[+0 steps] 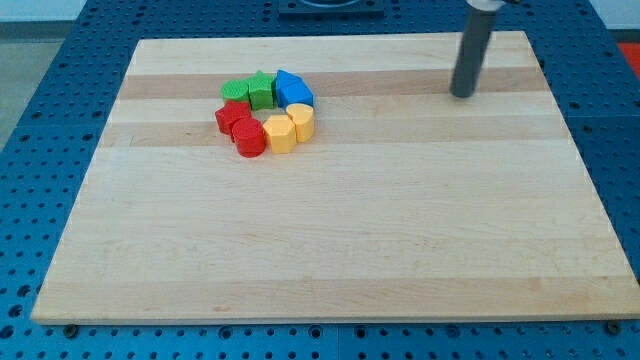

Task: Move the blue triangle towards the top right corner

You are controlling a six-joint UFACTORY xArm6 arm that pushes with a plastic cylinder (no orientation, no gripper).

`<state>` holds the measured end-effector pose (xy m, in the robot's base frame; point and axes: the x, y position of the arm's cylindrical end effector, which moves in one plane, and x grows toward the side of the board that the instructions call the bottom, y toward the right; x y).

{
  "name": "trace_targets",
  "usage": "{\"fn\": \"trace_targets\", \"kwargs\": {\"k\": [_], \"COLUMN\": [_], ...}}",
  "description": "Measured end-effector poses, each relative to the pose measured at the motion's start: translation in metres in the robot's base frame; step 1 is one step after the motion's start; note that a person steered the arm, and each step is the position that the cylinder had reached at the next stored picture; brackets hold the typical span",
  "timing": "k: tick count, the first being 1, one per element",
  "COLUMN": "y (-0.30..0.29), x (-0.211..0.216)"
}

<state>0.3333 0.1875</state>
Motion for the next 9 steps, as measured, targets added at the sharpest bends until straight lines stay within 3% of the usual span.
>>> {"fn": "trace_targets", "kwargs": {"k": [4,5,6,8,9], "y": [-0.015,-0.040,-0.062,-0.171,-0.253], "x": [0.163,0.174,0.159,0.189,0.174]}}
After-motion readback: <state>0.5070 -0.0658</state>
